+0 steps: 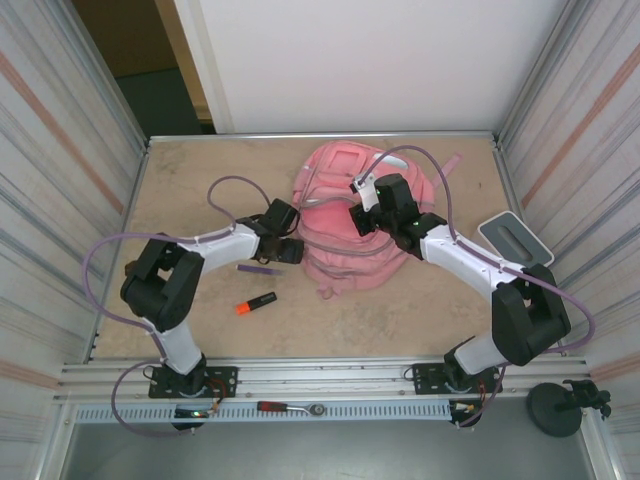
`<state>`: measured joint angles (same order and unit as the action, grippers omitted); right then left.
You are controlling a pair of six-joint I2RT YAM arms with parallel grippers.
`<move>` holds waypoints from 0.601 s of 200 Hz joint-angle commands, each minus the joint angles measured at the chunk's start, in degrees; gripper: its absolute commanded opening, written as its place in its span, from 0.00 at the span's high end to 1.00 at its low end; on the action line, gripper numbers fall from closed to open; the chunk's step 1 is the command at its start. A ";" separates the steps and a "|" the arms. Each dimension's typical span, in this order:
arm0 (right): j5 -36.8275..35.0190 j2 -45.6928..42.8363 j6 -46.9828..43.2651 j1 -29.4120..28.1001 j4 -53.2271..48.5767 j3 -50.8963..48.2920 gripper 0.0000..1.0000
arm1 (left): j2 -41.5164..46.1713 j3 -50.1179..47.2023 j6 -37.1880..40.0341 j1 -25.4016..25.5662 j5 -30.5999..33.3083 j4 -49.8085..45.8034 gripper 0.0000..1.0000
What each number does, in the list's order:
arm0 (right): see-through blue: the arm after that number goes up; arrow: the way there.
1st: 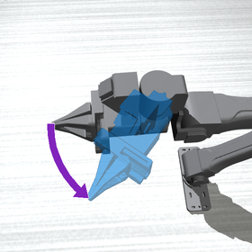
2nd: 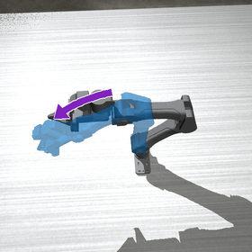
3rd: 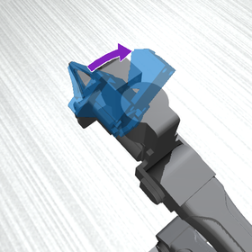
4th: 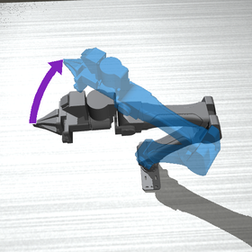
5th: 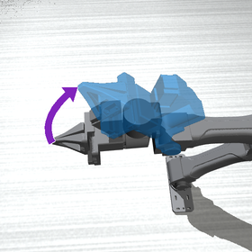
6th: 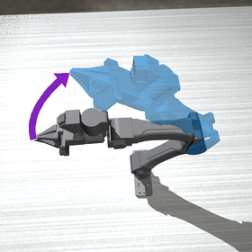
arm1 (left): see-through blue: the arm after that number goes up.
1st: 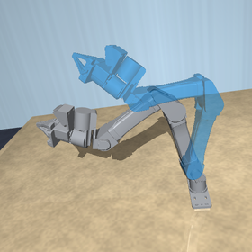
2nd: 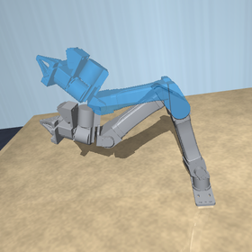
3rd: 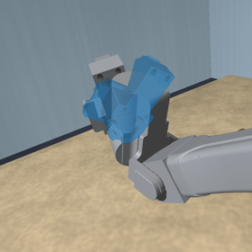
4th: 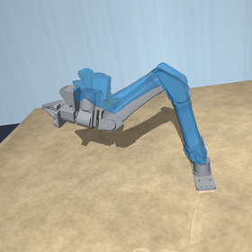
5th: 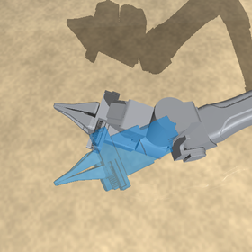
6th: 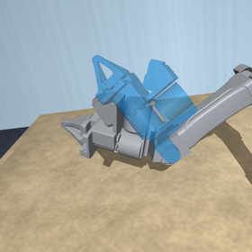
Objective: Pack books, pencil case, and school supplies into a backpack
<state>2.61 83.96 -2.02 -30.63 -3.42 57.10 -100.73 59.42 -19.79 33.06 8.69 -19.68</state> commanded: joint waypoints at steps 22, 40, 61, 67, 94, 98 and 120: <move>-0.72 -2.31 2.03 0.57 -1.33 -0.84 1.00 | -0.81 -0.06 -1.48 -2.00 1.86 1.39 0.34; -0.86 -2.41 2.11 0.75 -1.34 -1.02 1.00 | 0.03 -1.42 -1.82 -2.62 1.45 2.38 0.42; -0.79 -2.41 2.29 0.93 -1.37 -1.20 1.00 | 0.52 -2.59 -2.12 -3.47 0.18 3.22 0.48; -0.78 -2.39 2.45 0.93 -1.37 -1.28 1.00 | 0.52 -2.79 -2.19 -3.68 -0.14 3.33 0.49; -0.68 -2.27 2.72 0.95 -1.58 -1.37 1.00 | 0.29 -3.17 -2.31 -4.73 -0.74 3.60 0.46; -0.61 -2.29 2.68 0.93 -1.58 -1.38 1.00 | 0.23 -3.12 -2.35 -4.82 -0.70 3.60 0.45; -0.51 -2.42 2.93 0.93 -1.50 -1.38 1.00 | -0.36 -2.60 -1.66 -5.35 -0.56 4.12 0.47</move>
<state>2.63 83.42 -1.58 -30.09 -3.64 56.34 -100.73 56.62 -21.28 28.47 8.12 -16.49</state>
